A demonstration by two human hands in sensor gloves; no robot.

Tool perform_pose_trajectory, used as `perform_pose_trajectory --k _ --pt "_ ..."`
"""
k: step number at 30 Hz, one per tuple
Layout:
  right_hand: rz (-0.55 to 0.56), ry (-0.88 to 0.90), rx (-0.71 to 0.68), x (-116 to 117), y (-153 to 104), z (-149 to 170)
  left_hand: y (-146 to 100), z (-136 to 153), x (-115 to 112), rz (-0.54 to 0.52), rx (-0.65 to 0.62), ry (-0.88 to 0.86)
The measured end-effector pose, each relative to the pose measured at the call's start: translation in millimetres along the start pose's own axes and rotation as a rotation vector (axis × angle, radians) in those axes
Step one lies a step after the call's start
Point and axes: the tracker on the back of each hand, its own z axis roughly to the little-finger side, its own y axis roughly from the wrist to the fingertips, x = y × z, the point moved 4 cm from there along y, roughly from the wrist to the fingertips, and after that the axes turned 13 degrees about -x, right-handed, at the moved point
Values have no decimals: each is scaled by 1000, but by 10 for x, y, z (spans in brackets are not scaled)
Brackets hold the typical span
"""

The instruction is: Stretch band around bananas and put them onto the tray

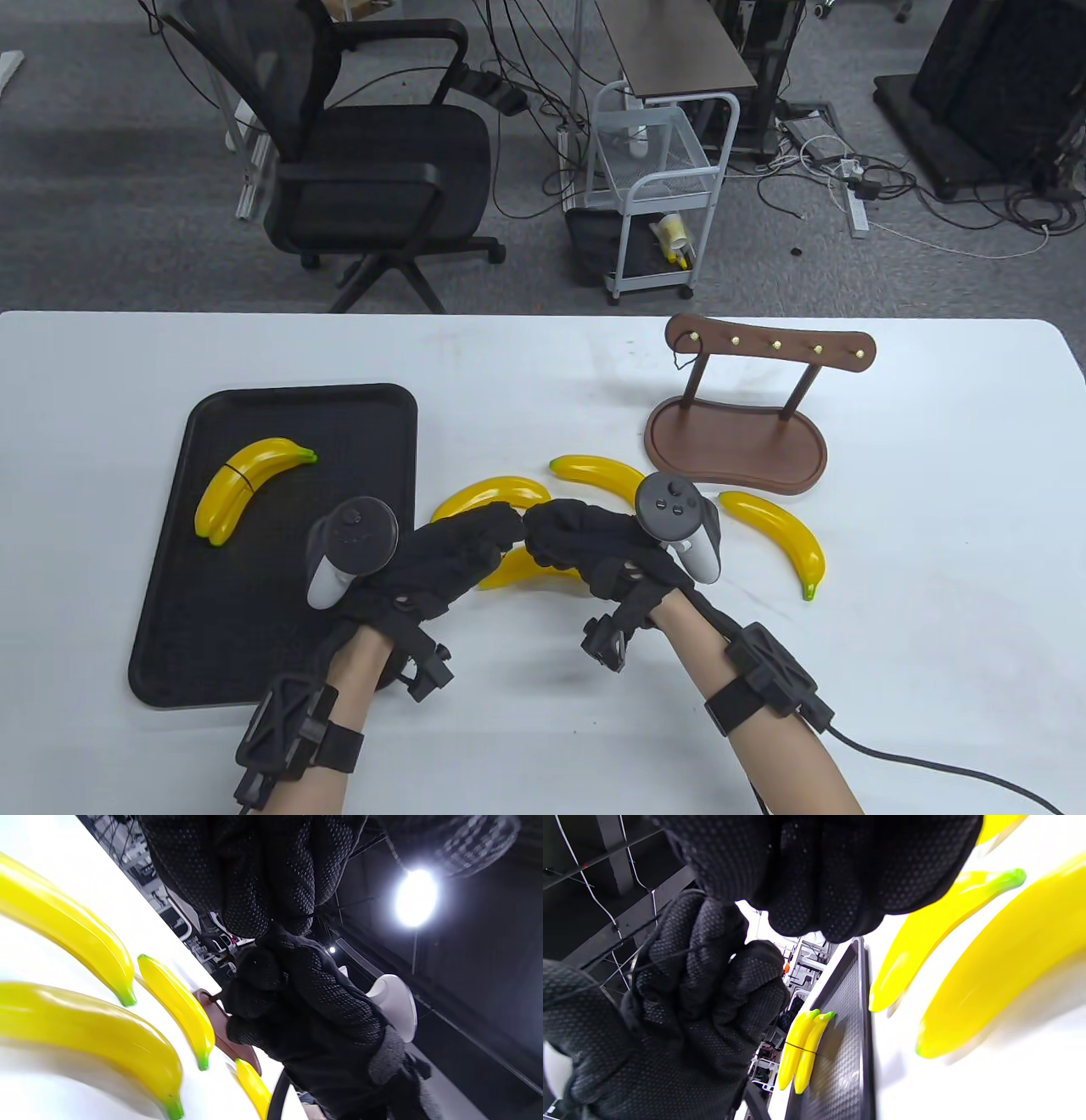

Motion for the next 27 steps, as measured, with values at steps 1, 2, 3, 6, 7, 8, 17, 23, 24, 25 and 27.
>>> perform_pose_trajectory --k 1,2,3,6,7,8,17,23,24,25,27 --pt "0 -22 1 -14 0 5 -5 -2 15 7 3 24" --pt "-1 -40 3 -27 -3 7 -11 -1 34 1 8 40" --pt "2 -57 2 -40 -4 3 -17 0 54 -1 11 55" --pt "3 -106 0 -79 -6 -8 -35 -13 111 -20 15 76" --pt "6 -127 -1 -95 -6 -9 -41 -18 136 -27 15 85" --pt "7 -147 1 -109 -6 -2 -50 -22 156 -34 19 90" --pt "-19 -399 0 -169 -57 33 -220 -6 359 -68 75 214" --pt "-67 -550 9 -117 -61 121 -365 52 462 -87 111 338" --pt "-77 -570 12 -99 -56 141 -379 70 462 -83 117 350" --pt "-97 -592 16 -66 -48 175 -401 101 460 -74 134 368" --pt "-122 -625 22 -17 -40 216 -428 143 457 -67 151 400"
